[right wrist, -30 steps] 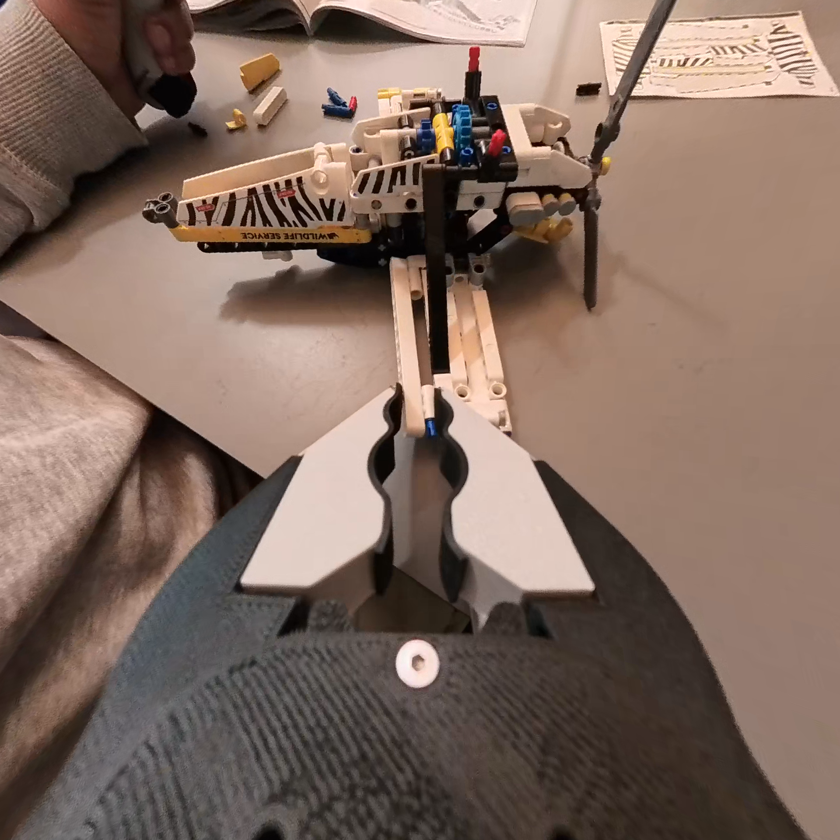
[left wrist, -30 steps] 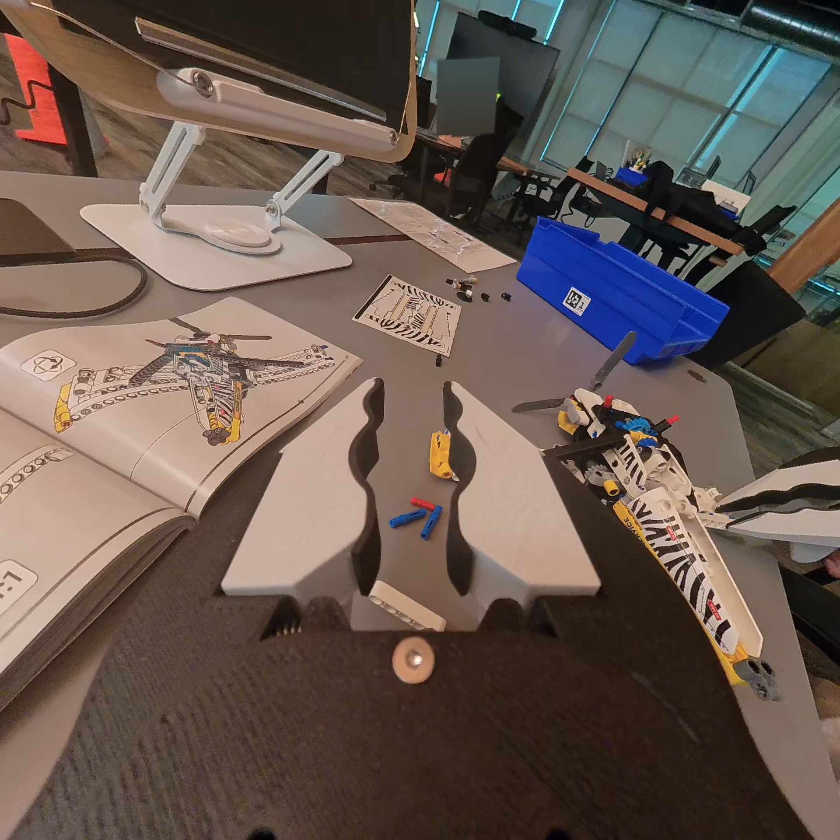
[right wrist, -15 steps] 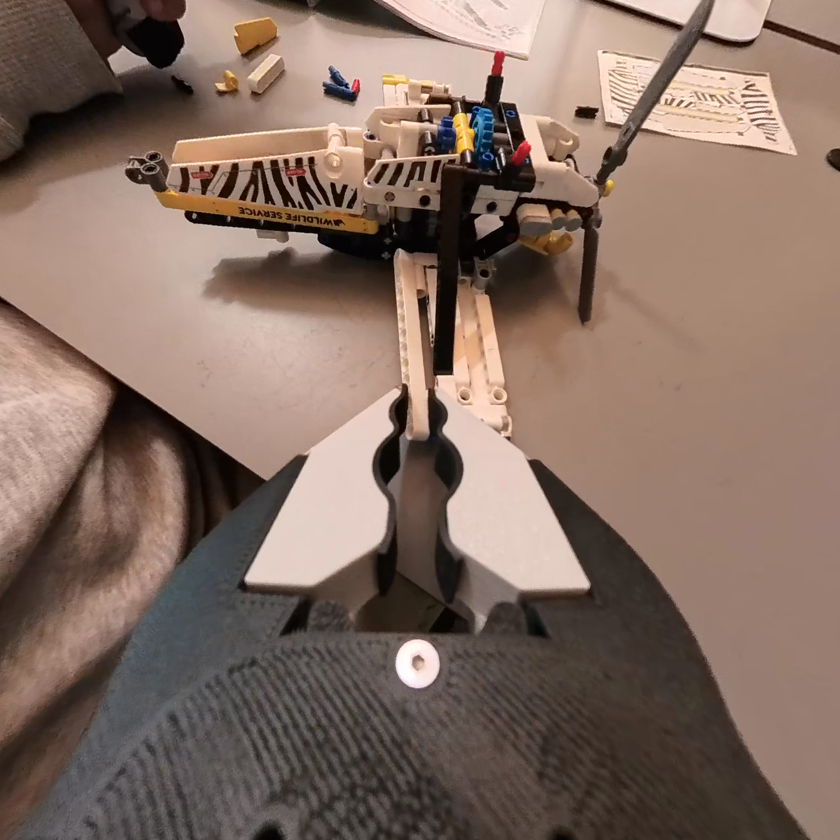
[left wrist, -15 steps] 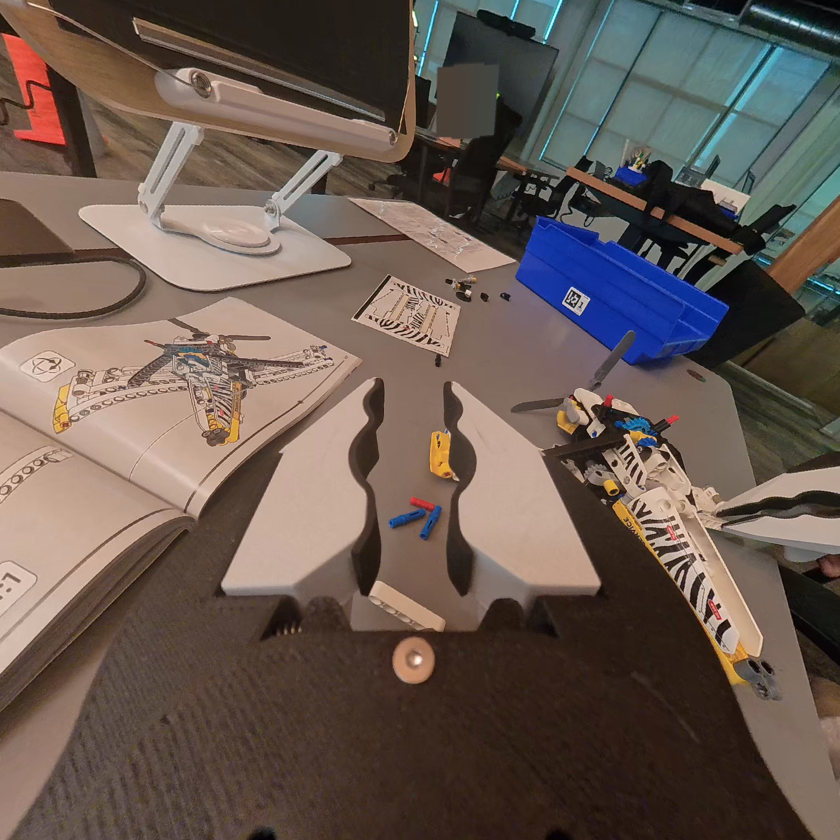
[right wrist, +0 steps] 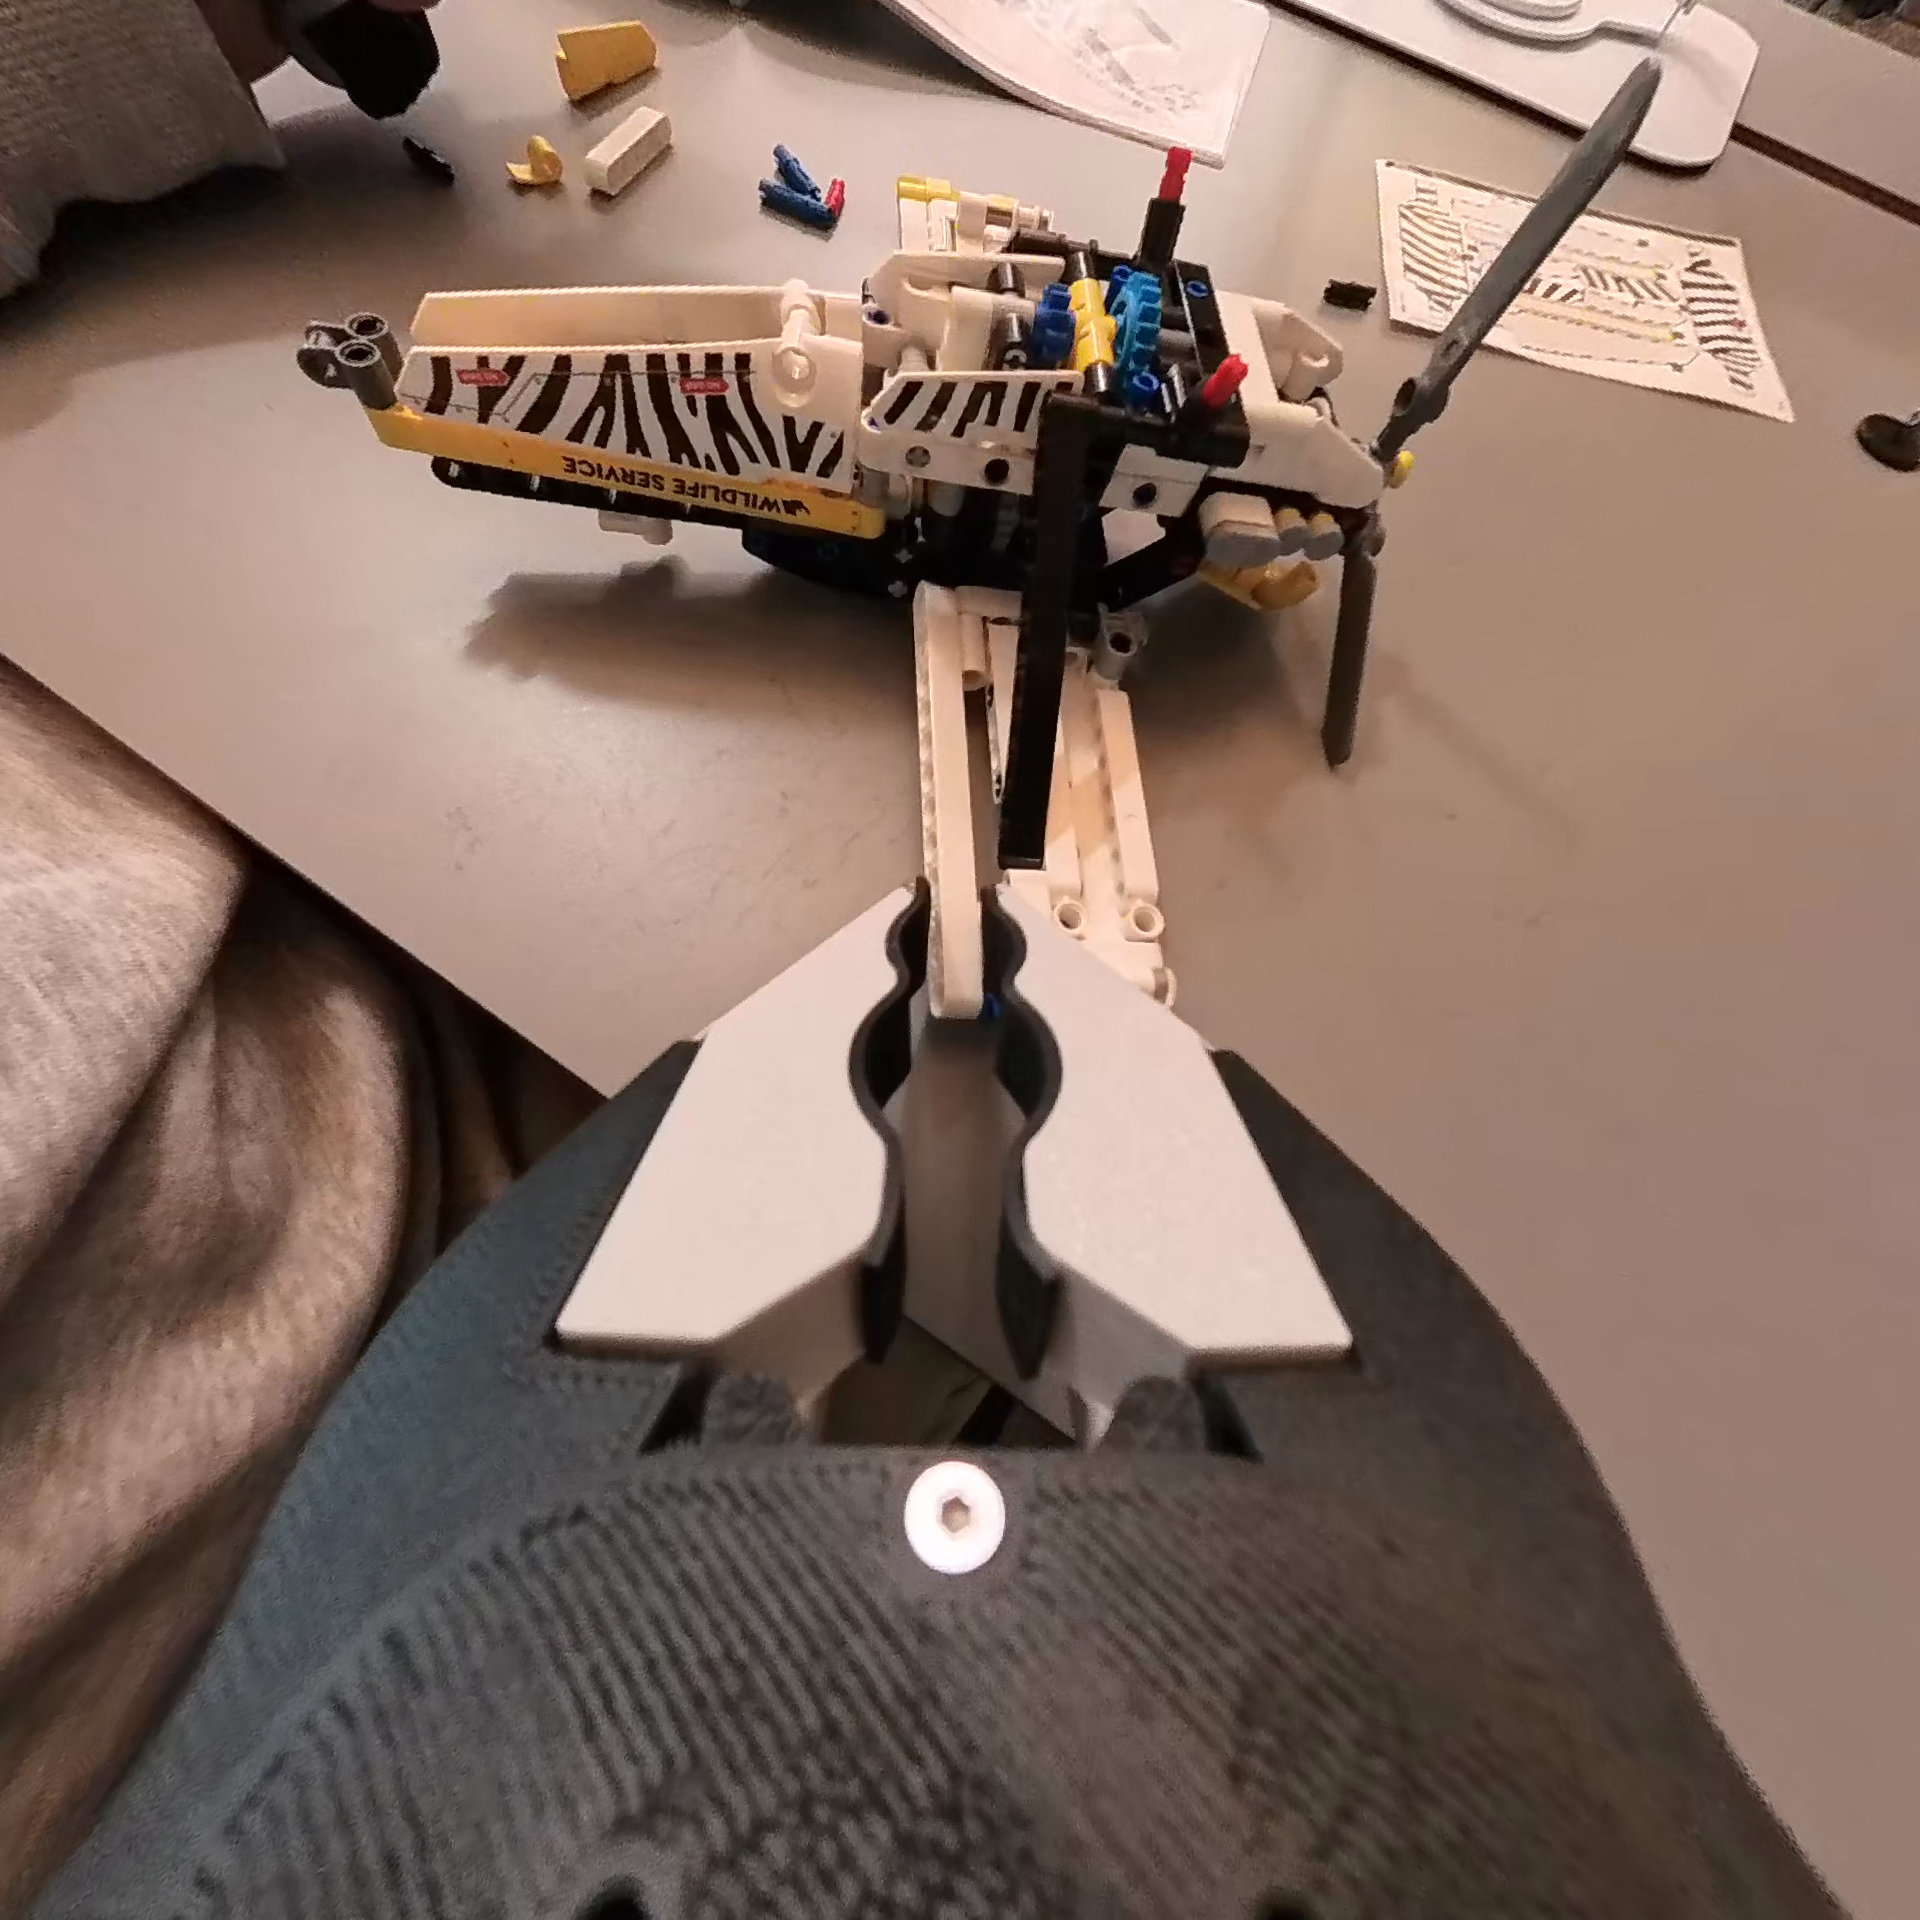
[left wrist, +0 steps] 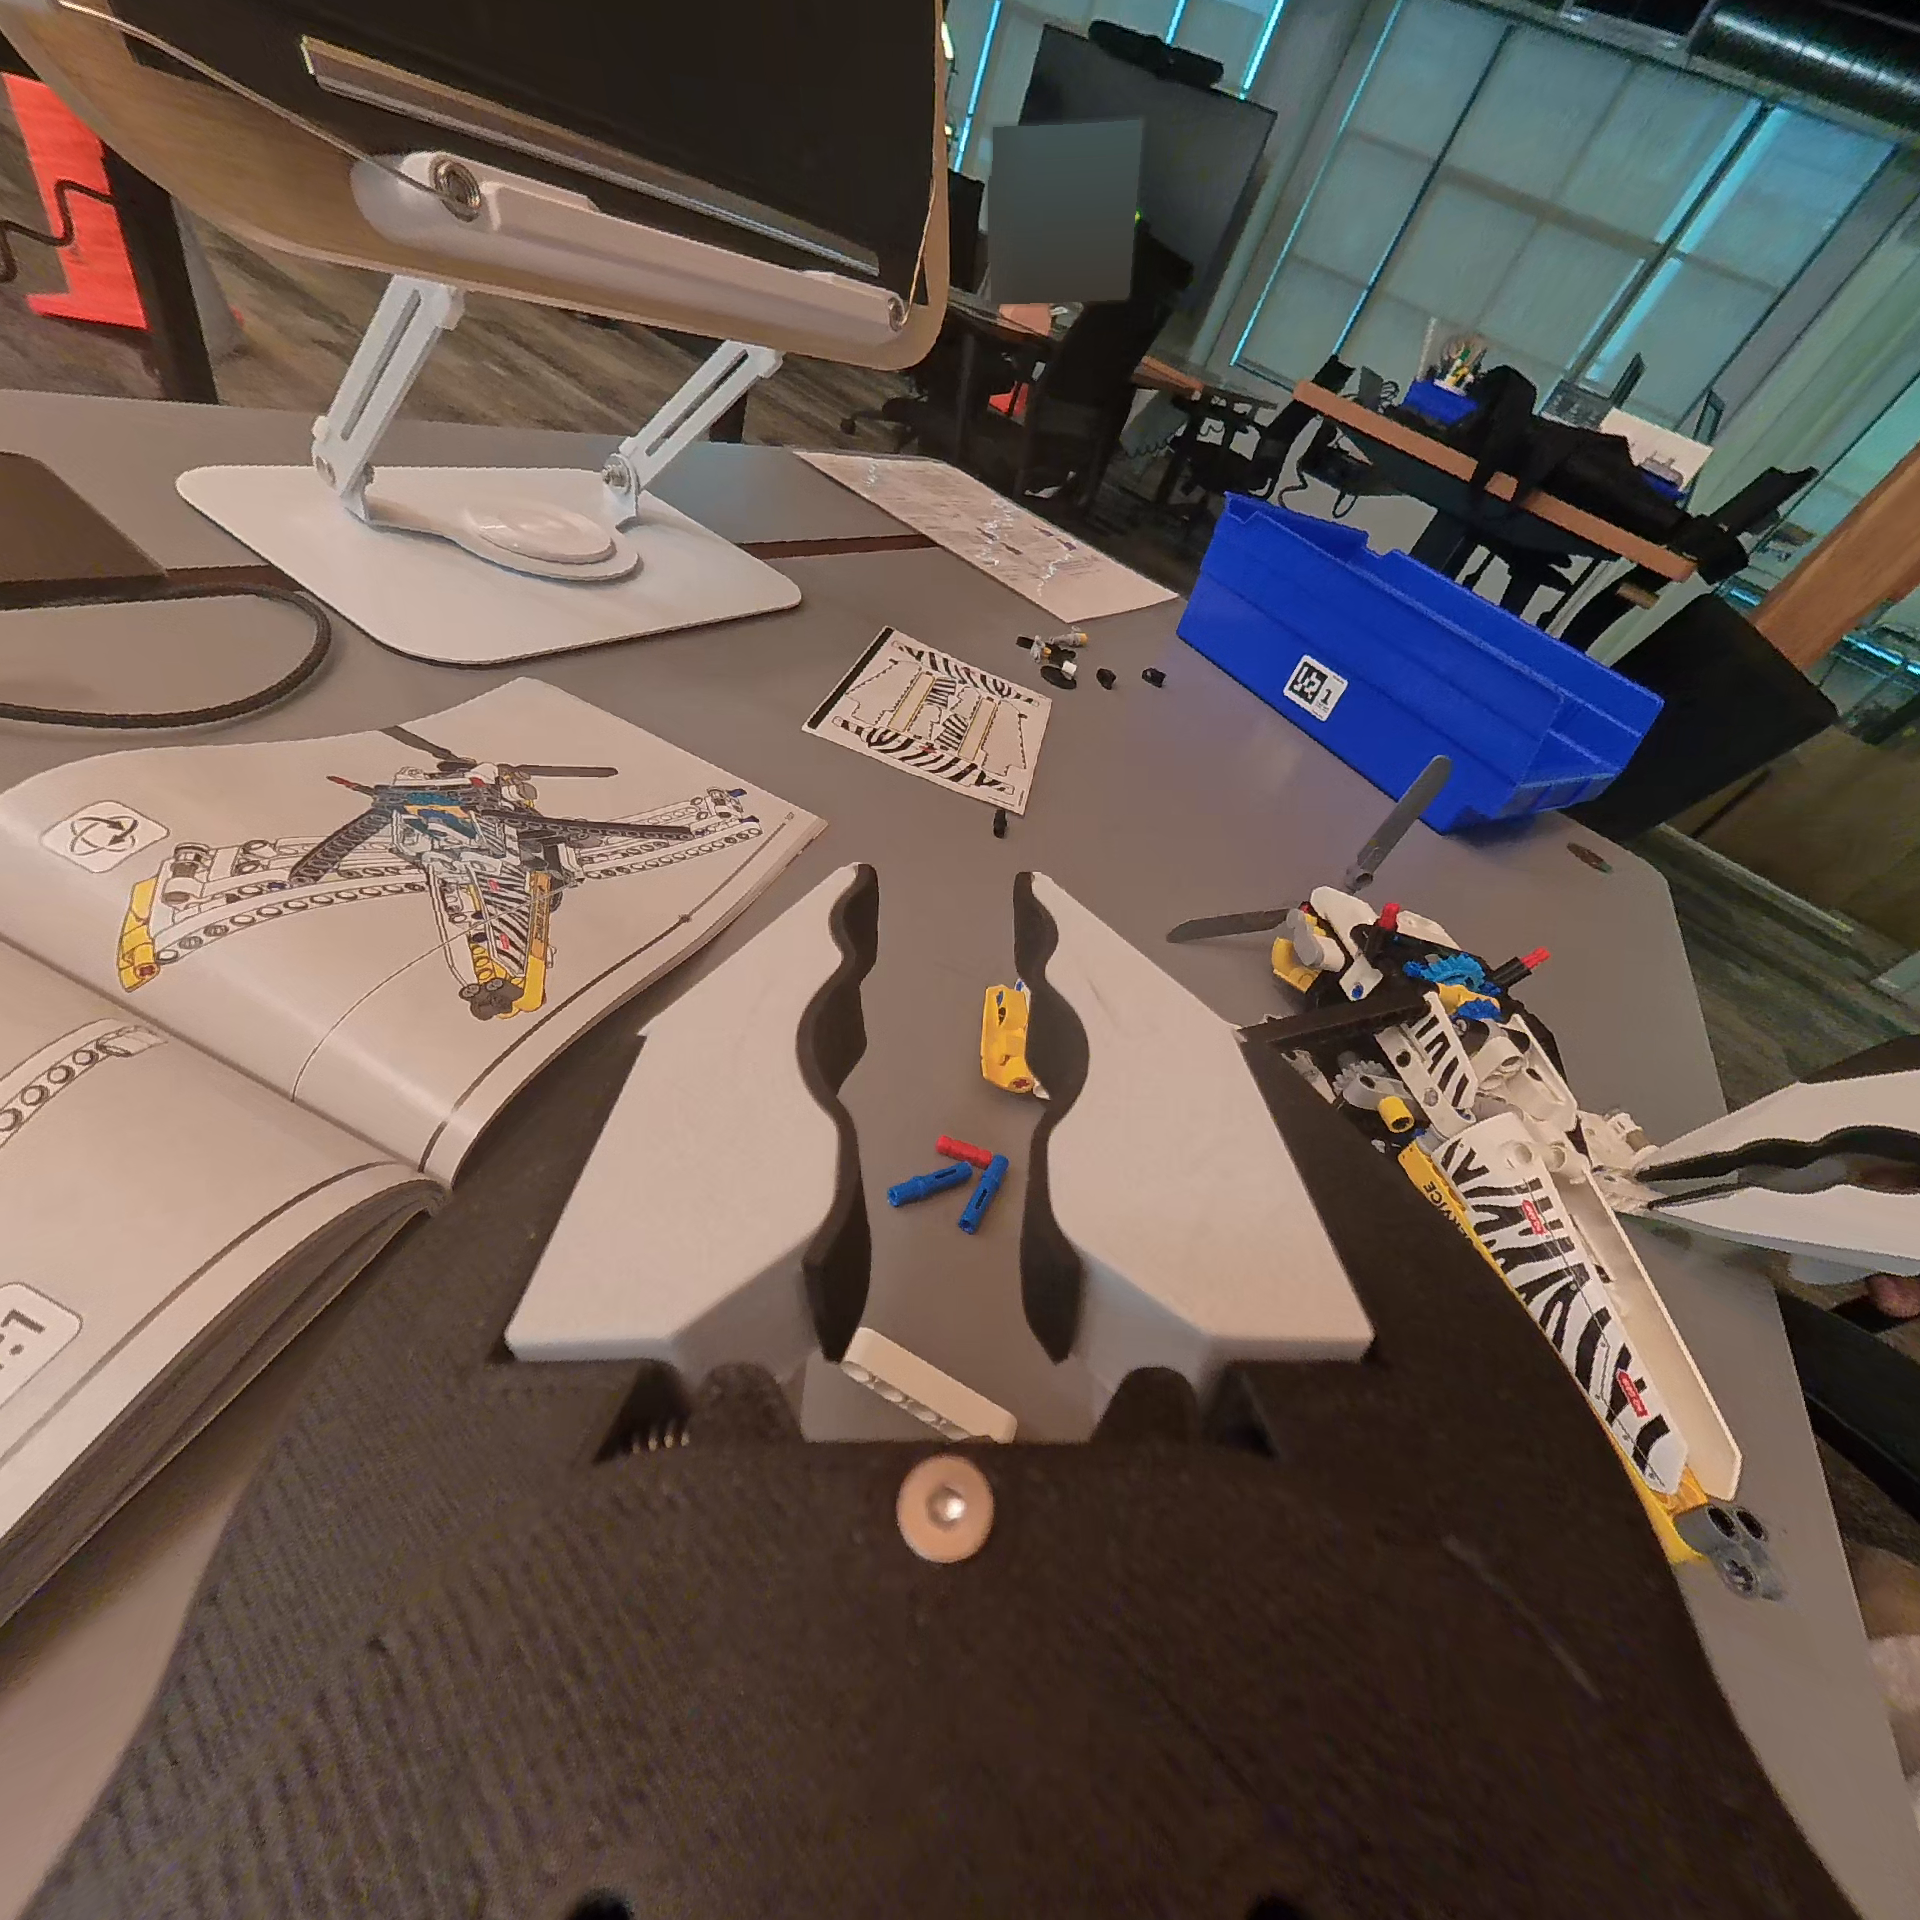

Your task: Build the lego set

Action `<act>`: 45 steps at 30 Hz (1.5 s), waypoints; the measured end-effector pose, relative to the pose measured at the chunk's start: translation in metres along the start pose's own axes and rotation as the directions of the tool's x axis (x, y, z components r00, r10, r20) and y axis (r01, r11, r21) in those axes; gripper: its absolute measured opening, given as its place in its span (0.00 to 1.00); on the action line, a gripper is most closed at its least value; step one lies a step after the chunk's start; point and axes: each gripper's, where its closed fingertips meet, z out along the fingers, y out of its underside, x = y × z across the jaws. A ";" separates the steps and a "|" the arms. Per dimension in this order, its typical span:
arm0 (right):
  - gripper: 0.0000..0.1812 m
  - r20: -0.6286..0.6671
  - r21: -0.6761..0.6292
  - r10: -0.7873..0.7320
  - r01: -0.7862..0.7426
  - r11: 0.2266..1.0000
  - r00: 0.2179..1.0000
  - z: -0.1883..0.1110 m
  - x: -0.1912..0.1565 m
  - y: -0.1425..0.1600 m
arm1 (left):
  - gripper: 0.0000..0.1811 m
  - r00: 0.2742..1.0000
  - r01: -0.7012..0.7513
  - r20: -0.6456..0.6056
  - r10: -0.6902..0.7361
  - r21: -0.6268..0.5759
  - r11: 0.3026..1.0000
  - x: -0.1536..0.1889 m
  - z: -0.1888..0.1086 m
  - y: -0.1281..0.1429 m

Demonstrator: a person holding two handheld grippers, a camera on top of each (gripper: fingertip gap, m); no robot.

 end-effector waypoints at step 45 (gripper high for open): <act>0.08 0.029 -0.012 0.006 -0.006 1.000 1.000 0.001 -0.006 0.007 | 0.14 1.000 0.004 -0.005 -0.004 0.002 1.000 0.001 0.000 0.000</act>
